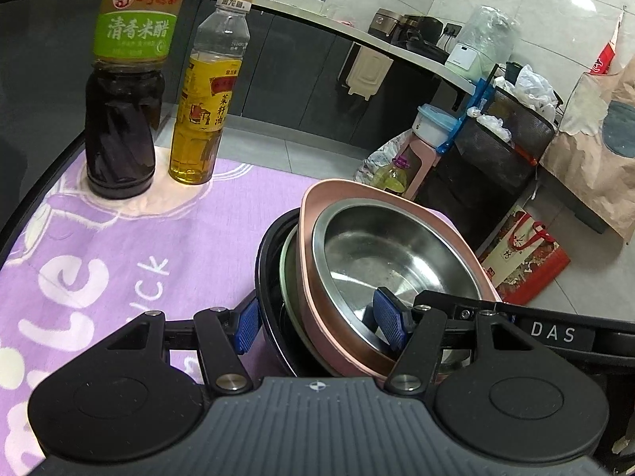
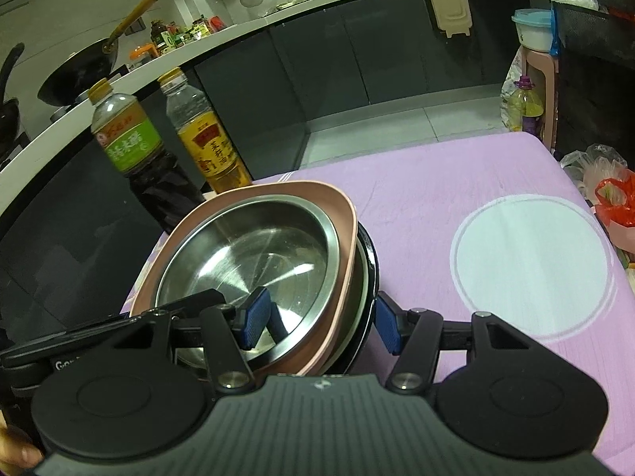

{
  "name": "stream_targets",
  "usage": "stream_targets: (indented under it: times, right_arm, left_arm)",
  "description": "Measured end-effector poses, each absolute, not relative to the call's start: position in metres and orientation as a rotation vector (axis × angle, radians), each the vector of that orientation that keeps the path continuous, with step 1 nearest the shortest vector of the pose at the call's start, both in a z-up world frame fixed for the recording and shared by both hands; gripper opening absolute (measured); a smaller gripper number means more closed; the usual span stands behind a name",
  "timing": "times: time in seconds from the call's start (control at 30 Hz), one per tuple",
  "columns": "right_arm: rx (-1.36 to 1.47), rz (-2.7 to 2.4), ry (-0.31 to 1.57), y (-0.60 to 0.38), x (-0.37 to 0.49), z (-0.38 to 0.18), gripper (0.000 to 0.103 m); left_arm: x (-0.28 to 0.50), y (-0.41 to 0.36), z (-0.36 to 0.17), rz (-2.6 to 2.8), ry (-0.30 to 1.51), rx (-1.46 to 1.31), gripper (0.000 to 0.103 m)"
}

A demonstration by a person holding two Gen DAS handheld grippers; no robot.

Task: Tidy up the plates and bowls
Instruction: 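Lift the bowl stack with both grippers and carry it toward the bottles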

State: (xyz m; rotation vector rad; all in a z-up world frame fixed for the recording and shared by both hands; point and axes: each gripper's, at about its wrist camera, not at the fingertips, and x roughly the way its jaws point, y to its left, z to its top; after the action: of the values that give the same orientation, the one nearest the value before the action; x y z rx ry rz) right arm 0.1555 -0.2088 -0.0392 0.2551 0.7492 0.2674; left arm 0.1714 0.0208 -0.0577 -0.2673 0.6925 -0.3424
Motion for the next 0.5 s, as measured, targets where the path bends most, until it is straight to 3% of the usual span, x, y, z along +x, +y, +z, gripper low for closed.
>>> stream_targets:
  times: [0.5]
  right_arm:
    - [0.273, 0.243, 0.785, -0.215, 0.173, -0.059, 0.053]
  left_arm:
    - [0.191, 0.021, -0.08, -0.325, 0.74, -0.303, 0.058]
